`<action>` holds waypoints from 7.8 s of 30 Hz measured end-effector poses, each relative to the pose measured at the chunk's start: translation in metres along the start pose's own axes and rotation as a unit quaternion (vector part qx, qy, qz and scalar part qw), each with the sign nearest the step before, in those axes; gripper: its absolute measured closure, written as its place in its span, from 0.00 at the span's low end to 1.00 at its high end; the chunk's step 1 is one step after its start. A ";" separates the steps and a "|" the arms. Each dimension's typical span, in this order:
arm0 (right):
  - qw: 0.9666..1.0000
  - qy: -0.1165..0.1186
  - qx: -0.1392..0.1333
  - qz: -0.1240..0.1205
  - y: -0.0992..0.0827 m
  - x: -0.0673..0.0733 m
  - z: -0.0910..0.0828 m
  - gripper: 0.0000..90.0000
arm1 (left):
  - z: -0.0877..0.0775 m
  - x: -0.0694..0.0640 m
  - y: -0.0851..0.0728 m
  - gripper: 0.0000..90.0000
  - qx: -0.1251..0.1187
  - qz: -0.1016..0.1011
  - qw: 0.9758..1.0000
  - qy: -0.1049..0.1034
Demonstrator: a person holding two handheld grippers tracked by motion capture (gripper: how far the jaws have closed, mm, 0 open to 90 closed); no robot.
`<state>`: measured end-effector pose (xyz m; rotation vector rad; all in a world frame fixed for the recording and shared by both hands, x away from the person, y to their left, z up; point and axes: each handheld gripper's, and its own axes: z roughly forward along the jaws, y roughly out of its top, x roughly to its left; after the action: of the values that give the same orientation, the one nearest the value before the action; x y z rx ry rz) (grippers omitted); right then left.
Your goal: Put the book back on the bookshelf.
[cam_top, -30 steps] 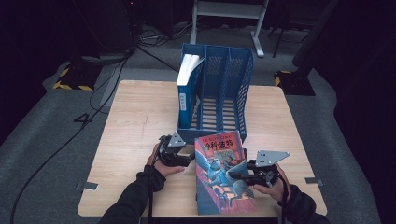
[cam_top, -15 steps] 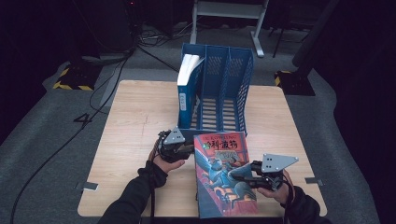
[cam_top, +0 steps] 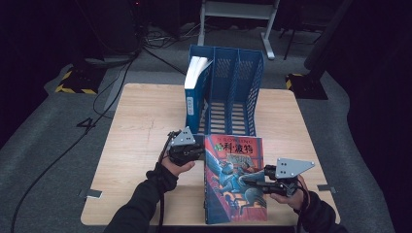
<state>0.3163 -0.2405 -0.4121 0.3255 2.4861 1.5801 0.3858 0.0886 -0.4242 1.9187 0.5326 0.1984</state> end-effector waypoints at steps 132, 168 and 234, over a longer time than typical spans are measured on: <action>0.979 -0.145 -0.076 -0.119 0.018 0.027 -0.032 0.84 | 0.002 -0.073 0.058 0.66 -0.059 0.081 0.994 -0.050; 0.955 -0.235 0.113 0.143 -0.121 -0.054 -0.070 0.33 | 0.002 -0.081 0.055 0.78 -0.071 0.083 0.994 -0.007; 0.947 -0.230 0.147 0.169 -0.133 -0.063 -0.063 0.24 | -0.012 -0.001 0.118 0.83 -0.139 0.037 0.970 0.195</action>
<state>0.3478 -0.3677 -0.5044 1.0809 2.3579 1.0513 0.4121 0.0607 -0.3116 1.6298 0.6544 0.6753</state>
